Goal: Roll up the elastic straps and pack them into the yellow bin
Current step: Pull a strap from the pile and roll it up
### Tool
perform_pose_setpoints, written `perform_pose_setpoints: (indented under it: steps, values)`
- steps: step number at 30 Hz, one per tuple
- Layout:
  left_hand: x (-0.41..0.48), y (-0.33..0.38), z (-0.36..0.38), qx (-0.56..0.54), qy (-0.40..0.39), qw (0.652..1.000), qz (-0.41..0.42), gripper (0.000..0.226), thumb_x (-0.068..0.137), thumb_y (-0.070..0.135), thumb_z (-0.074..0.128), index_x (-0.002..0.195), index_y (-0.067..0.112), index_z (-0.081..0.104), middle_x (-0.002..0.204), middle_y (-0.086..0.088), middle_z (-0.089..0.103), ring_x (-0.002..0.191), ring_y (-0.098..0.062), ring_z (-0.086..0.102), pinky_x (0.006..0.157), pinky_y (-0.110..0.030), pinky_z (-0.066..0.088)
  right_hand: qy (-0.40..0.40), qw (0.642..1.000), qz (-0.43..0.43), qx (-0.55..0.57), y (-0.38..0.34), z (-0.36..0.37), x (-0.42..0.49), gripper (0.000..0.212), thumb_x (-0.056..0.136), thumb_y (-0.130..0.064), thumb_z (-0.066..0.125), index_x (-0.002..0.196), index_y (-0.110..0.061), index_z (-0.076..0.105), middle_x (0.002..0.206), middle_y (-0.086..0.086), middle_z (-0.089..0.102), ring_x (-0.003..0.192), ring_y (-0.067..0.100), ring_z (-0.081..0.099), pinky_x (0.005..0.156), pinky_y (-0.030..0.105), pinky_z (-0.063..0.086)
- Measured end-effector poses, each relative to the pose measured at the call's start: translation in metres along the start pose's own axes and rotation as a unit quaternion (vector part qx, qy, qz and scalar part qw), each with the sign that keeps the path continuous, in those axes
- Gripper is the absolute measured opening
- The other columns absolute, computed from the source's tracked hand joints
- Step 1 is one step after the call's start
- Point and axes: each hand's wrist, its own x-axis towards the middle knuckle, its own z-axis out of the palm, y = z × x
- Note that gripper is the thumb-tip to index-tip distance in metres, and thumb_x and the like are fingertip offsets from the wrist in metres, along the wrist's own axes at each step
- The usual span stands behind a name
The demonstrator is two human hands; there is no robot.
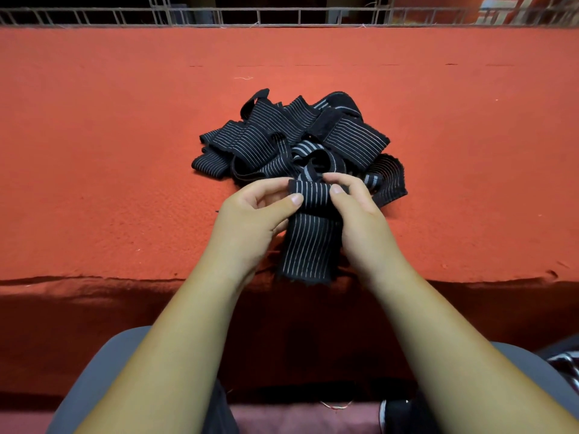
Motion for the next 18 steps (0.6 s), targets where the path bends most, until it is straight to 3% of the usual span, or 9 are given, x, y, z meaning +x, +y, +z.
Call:
perform_pose_setpoints:
  steps: [1,3,8,12,14,16,18]
  values:
    - [0.0000,0.0002,-0.0006,-0.003,-0.007,1.000,0.004,0.032,0.097,-0.002,0.074,0.127,0.010,0.074,0.118,-0.006,0.081,0.111,-0.018,0.077,0.094,-0.035,0.062,0.002,1.000,0.001,-0.008,-0.0010,0.0001,0.0005,0.023,0.114,-0.032,0.051,0.131,-0.030,0.067,0.119,-0.011,0.076,0.108,-0.001,0.070,0.096,0.028,0.052]
    - [0.0005,0.0005,-0.0022,-0.005,-0.021,1.000,0.008,0.041,0.096,-0.011,0.068,0.131,0.011,0.071,0.123,-0.005,0.080,0.113,-0.015,0.076,0.093,-0.029,0.060,0.004,0.999,-0.012,-0.043,-0.0003,-0.0001,0.0023,0.027,0.115,-0.034,0.050,0.136,-0.027,0.065,0.121,-0.016,0.073,0.109,-0.008,0.067,0.097,0.023,0.049]
    - [-0.0031,0.0028,0.0007,-0.006,-0.047,0.999,0.000,0.032,0.103,0.000,0.066,0.132,0.009,0.074,0.125,-0.007,0.080,0.121,-0.022,0.075,0.104,-0.034,0.059,-0.002,0.997,-0.037,-0.069,0.0041,-0.0036,0.0019,0.024,0.117,-0.031,0.048,0.136,-0.031,0.061,0.130,-0.013,0.072,0.124,0.004,0.066,0.114,0.036,0.049]
    - [-0.0047,0.0022,0.0020,0.011,-0.050,0.999,-0.010,0.024,0.106,0.015,0.069,0.128,0.016,0.079,0.119,-0.010,0.079,0.106,-0.027,0.072,0.101,-0.042,0.056,-0.023,0.993,-0.046,-0.106,0.0031,-0.0071,0.0007,0.031,0.116,-0.031,0.048,0.146,-0.031,0.055,0.133,-0.017,0.068,0.126,0.004,0.063,0.117,0.040,0.047]
    - [-0.0028,0.0009,0.0020,0.002,-0.029,1.000,-0.009,0.024,0.103,0.009,0.070,0.126,0.012,0.077,0.114,-0.014,0.081,0.100,-0.026,0.072,0.095,-0.047,0.057,-0.027,0.992,-0.054,-0.112,0.0029,-0.0075,0.0006,0.032,0.114,-0.030,0.051,0.145,-0.034,0.056,0.136,-0.014,0.068,0.128,0.006,0.063,0.117,0.043,0.047]
    - [-0.0019,-0.0004,0.0024,-0.007,-0.027,1.000,-0.004,0.028,0.100,0.000,0.071,0.125,0.013,0.074,0.112,-0.010,0.081,0.101,-0.021,0.076,0.096,-0.044,0.059,-0.018,0.995,-0.043,-0.087,0.0019,-0.0068,0.0011,0.031,0.113,-0.031,0.053,0.144,-0.034,0.059,0.134,-0.014,0.069,0.125,0.002,0.064,0.115,0.035,0.049]
    - [-0.0014,-0.0019,0.0016,0.012,-0.037,0.999,0.011,0.035,0.097,-0.004,0.072,0.122,0.021,0.073,0.116,-0.010,0.080,0.105,-0.020,0.075,0.094,-0.039,0.060,-0.005,0.998,-0.021,-0.062,-0.0016,-0.0056,0.0004,0.027,0.114,-0.035,0.052,0.139,-0.030,0.064,0.126,-0.016,0.073,0.115,-0.006,0.066,0.103,0.021,0.050]
